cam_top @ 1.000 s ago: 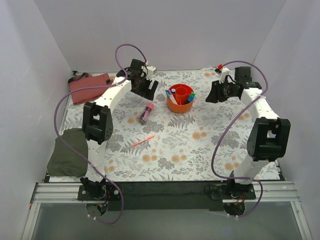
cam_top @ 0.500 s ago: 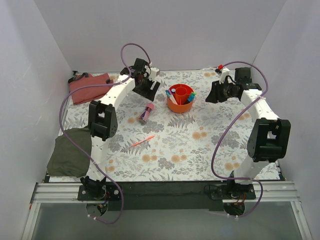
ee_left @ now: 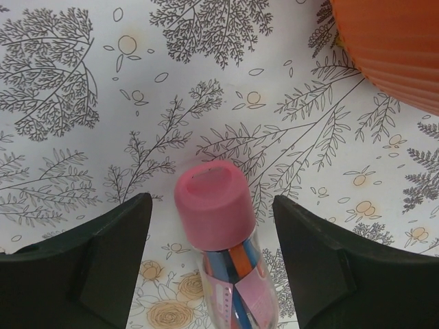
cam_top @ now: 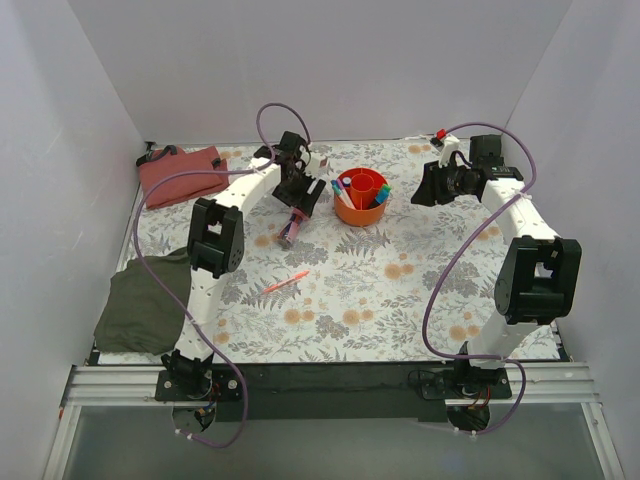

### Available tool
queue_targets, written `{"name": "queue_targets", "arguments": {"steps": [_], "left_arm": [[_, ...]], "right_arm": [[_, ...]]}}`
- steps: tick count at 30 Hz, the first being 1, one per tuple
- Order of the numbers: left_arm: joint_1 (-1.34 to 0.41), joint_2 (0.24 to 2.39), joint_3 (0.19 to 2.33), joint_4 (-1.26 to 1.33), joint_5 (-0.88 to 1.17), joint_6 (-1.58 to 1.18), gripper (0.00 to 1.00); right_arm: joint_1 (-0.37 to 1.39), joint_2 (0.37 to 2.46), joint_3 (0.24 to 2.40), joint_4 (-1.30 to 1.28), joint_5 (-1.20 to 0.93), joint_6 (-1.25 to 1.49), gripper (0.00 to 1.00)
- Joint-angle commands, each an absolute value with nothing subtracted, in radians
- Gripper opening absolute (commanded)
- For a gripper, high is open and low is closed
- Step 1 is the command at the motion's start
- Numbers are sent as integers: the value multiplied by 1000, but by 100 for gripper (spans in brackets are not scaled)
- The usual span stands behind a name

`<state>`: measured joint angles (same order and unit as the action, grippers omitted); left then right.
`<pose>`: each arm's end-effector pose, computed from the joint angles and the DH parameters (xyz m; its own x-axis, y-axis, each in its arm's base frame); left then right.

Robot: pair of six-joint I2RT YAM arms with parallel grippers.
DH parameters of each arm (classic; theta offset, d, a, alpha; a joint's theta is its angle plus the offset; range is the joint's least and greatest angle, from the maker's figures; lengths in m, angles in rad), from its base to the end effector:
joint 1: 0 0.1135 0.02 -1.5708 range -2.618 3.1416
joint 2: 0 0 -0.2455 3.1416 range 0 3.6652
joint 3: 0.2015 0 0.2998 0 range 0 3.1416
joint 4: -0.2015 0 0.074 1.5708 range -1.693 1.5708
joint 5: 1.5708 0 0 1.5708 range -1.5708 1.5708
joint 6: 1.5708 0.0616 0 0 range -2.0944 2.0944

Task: Sort the stationery into containers
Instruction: Pick up the stationery from the center of the board.

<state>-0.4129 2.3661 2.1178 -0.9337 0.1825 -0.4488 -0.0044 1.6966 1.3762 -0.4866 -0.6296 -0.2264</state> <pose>0.4954 -0.2293 0.1468 -0.9622 -0.0443 -0.2687 0.0446 0.9478 -0.3158 0.4343 0.0344 0.2321 -0.6132 -0.1787 -0.7695 -0.5555 0.7901 0.2591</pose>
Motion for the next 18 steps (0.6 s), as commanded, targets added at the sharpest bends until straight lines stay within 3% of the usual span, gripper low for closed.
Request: {"name": "queue_targets", "arguments": {"steps": [1,18], "left_arm": [[-425,2365,2134,-925,187,-440,71],[-428,2373,2126,-914,189,-453,68]], "right_arm": [[-5,1683,1384,-457,-629,-218,45],[-5,1695,1391,-456,-629,-221,45]]}}
